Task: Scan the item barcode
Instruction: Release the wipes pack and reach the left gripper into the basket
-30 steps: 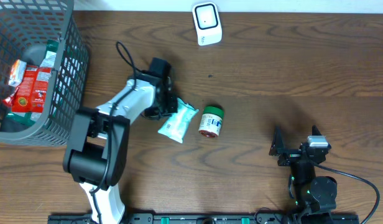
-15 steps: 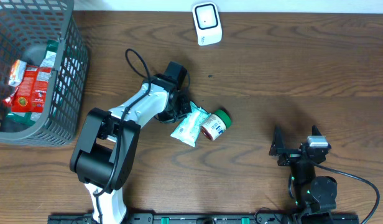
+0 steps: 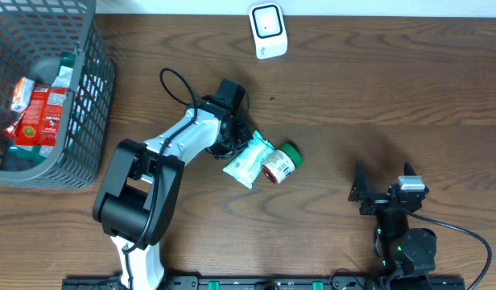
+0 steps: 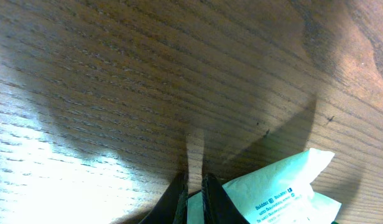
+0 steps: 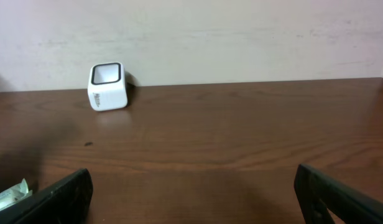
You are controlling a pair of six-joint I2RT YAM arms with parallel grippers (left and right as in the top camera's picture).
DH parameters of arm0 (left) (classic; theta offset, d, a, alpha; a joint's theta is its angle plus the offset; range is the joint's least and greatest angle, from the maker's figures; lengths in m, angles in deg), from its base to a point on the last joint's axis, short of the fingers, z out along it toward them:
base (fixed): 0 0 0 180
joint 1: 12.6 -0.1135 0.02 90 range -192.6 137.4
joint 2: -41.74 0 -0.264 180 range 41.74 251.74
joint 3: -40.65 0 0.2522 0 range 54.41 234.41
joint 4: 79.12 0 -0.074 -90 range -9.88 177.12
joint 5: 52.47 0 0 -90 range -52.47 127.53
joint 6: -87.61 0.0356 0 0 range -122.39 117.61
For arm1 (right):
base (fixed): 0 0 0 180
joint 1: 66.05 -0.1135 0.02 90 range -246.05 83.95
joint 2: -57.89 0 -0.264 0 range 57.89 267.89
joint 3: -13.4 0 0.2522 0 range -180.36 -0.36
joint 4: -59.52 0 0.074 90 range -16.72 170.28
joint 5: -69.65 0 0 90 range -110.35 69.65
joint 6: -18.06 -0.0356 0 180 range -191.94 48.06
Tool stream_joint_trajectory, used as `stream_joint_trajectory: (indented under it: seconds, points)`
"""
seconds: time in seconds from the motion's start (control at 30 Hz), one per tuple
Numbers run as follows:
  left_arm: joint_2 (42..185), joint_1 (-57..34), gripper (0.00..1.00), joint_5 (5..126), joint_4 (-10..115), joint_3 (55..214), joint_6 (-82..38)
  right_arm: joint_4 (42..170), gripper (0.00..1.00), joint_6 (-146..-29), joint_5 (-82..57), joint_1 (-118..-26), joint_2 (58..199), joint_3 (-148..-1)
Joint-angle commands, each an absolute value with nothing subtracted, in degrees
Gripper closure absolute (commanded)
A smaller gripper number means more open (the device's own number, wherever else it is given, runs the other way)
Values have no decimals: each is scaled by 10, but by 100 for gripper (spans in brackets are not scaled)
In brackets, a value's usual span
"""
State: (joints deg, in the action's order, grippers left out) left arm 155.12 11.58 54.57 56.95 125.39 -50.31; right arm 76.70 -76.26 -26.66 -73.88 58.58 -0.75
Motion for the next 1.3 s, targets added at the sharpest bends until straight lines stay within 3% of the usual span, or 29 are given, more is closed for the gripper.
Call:
stream_joint_trajectory:
  seconds: [0.0,0.3,0.53,0.87,1.07,1.27]
  points:
    - [1559,117,88,519,569,1256,-509,769,1,-760,-274,-732,583,-7]
    - [1459,108,85,379,566,1269,-392,769,1,-760,-274,-732,583,-7]
    - [1362,76,83,375,495,1317,-324,769,1,-760,-274,-732,583,-7]
    - [1316,-122,30,299,360,1570,-237,769,1,-760,-274,-732,583,-7]
    - [1332,-294,13,300,382,1578,-168,769,1,-760,-274,-732,583,-7]
    - [1395,-384,2,300,379,1578,-100,769,1,-760,-274,-732,583,-7]
